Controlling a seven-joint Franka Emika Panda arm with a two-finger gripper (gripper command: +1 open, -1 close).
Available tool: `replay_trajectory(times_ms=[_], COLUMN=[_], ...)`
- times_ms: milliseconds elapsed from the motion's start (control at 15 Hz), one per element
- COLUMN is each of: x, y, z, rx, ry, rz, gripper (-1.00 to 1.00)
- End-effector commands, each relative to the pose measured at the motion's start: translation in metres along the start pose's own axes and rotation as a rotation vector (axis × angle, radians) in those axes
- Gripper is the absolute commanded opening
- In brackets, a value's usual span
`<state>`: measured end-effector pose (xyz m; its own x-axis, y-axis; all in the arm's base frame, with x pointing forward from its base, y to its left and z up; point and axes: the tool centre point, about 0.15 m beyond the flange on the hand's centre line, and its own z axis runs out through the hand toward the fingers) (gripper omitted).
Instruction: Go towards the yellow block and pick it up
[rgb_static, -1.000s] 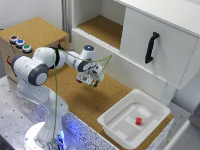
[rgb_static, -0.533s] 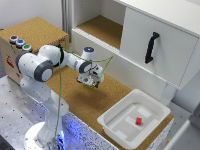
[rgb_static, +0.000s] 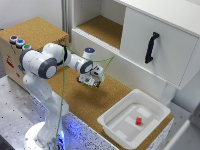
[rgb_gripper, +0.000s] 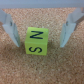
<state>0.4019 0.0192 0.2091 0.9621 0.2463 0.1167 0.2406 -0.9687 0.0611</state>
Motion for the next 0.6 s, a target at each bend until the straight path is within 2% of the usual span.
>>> replay_trajectory(times_ms=[0,133,333,533], x=[0.015,0.011,0.007,0.013], y=[-0.004,0.006,0.009,-0.002], z=[0.009,-0.001,-0.042,-0.077], rx=[-0.089,-0.077,-0.113,-0.135], ry=[-0.085,-0.088,-0.017,0.040], rz=[0.056,0.143,0.192,0.143], gripper=[-1.00,-1.00,-1.00,-1.00])
